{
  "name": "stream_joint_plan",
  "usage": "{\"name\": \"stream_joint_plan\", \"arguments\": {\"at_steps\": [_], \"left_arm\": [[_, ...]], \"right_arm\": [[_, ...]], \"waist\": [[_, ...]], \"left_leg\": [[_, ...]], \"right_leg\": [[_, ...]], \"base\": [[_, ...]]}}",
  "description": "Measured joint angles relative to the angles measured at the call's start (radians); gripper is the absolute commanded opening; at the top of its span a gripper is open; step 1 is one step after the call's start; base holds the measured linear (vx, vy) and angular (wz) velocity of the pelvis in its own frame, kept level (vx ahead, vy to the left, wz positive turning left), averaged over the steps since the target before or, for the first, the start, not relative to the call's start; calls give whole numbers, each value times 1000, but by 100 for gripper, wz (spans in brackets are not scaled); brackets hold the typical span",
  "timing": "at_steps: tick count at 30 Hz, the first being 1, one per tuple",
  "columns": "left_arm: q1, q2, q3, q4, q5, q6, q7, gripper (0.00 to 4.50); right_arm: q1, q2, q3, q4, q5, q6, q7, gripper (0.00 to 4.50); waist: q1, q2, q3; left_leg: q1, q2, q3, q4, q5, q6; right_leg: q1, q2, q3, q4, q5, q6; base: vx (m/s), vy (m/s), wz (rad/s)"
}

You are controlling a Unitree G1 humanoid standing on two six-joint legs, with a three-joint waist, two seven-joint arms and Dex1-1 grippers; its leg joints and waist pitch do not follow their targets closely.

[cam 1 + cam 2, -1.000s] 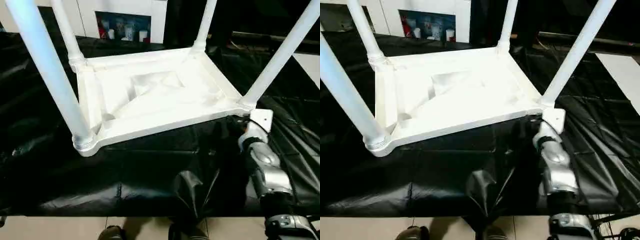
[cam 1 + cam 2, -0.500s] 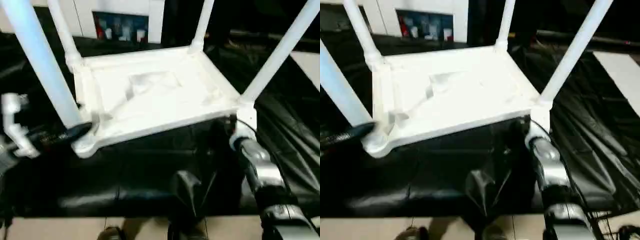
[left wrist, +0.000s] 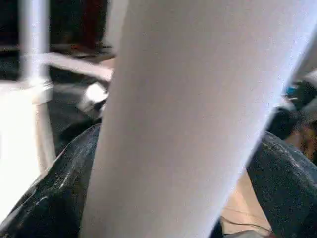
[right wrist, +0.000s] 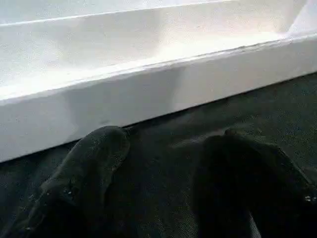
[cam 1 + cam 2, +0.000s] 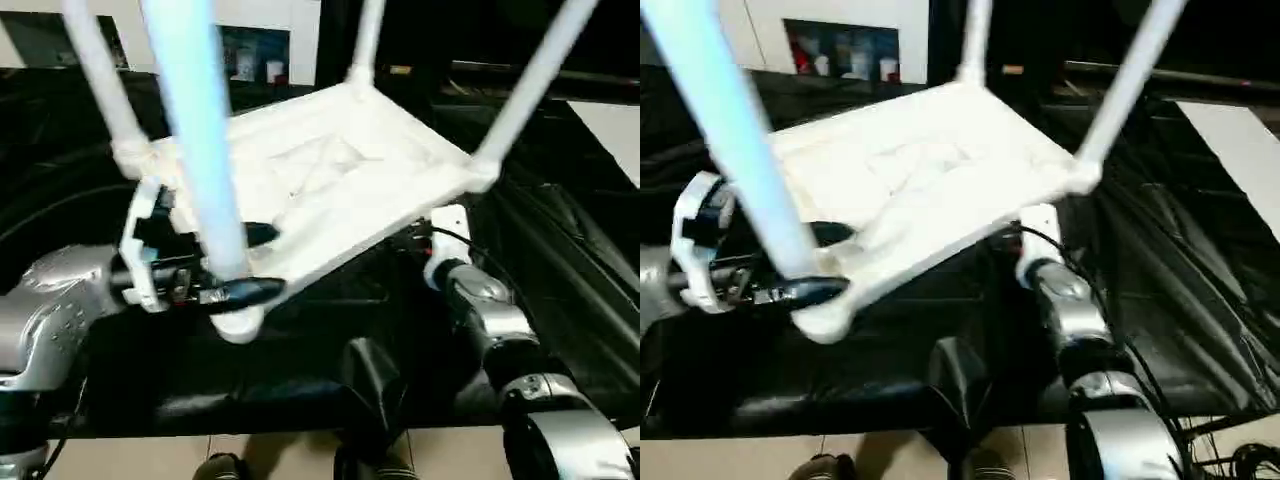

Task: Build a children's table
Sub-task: Rotate table base

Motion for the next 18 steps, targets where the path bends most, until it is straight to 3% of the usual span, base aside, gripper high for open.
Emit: {"name": "stream_joint_plan", "arguments": {"at_steps": [6,12,18], "left_arm": [[-39,-47,-56,-35,-32,44,2,449],[-72,-106,-109,-35,-39,57,15,449],[-123,-213,-168,21,88,-79,97,449]], "right_arm": [[-28,37,11,42,-16,-31,35,378],[-33,52,27,58,-26,-60,50,378],[-32,72,27,63,-26,-71,91,378]], "waist": [[-10,0,0],[-7,-1,0],[-10,-1,0]], "left_leg": [[0,0,0,0,0,0],[-1,0,0,0,0,0],[-1,0,0,1,0,0]], "right_leg": [[-1,0,0,0,0,0],[0,0,0,-1,0,0],[0,0,-1,0,1,-1]], "base": [[0,0,0],[0,0,0],[0,0,0]]}}
